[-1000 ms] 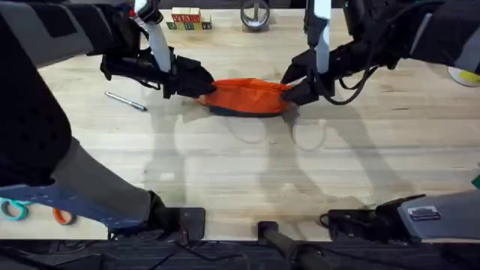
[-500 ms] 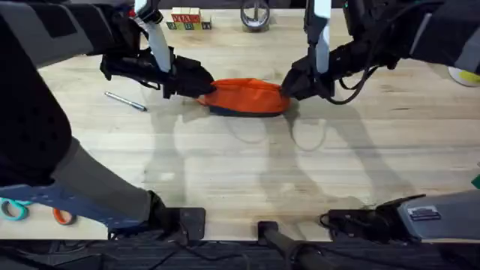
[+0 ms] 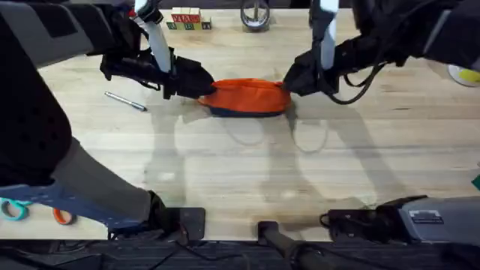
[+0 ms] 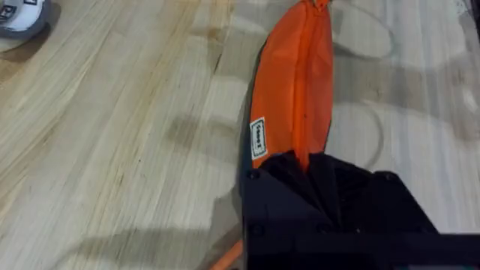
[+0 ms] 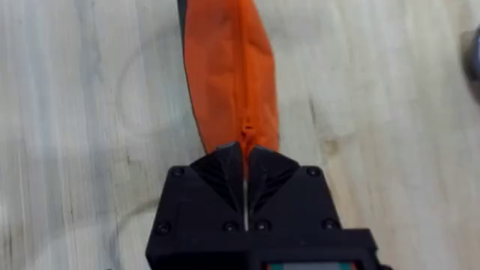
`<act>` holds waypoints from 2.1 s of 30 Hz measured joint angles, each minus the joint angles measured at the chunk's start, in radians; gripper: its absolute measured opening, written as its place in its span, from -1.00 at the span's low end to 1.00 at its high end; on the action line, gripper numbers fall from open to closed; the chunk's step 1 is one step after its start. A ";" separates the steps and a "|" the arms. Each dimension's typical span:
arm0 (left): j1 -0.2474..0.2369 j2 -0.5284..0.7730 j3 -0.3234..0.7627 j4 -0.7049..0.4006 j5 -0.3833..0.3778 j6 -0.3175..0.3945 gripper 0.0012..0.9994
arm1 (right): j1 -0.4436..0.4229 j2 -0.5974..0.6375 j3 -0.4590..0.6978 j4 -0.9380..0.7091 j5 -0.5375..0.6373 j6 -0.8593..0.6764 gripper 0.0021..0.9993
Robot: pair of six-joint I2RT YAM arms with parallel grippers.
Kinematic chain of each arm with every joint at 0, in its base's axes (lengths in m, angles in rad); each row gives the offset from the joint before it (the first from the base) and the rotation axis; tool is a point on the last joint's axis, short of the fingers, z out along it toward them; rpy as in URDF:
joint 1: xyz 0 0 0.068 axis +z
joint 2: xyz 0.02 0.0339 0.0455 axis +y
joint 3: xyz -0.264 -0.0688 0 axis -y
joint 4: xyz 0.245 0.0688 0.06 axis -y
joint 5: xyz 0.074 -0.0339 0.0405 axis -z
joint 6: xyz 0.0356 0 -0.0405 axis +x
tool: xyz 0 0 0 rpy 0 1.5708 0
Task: Unzip the bag, pick up the pens from the table one at a time and place them inside, then zip the bag closed.
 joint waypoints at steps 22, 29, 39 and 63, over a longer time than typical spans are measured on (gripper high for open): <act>0.000 0.000 0.000 -0.001 -0.001 0.000 -0.92 | 0.069 0.004 0.016 0.008 0.005 0.078 -0.94; 0.000 0.000 0.000 -0.001 -0.003 0.000 -0.92 | 0.109 0.006 0.017 0.057 0.007 0.088 -0.94; 0.000 0.000 0.000 -0.001 -0.003 0.000 -0.92 | 0.129 0.006 0.017 0.155 0.008 0.129 -0.94; 0.000 0.000 0.000 -0.001 -0.003 0.000 -0.92 | 0.254 0.091 0.017 0.428 0.007 0.266 -0.94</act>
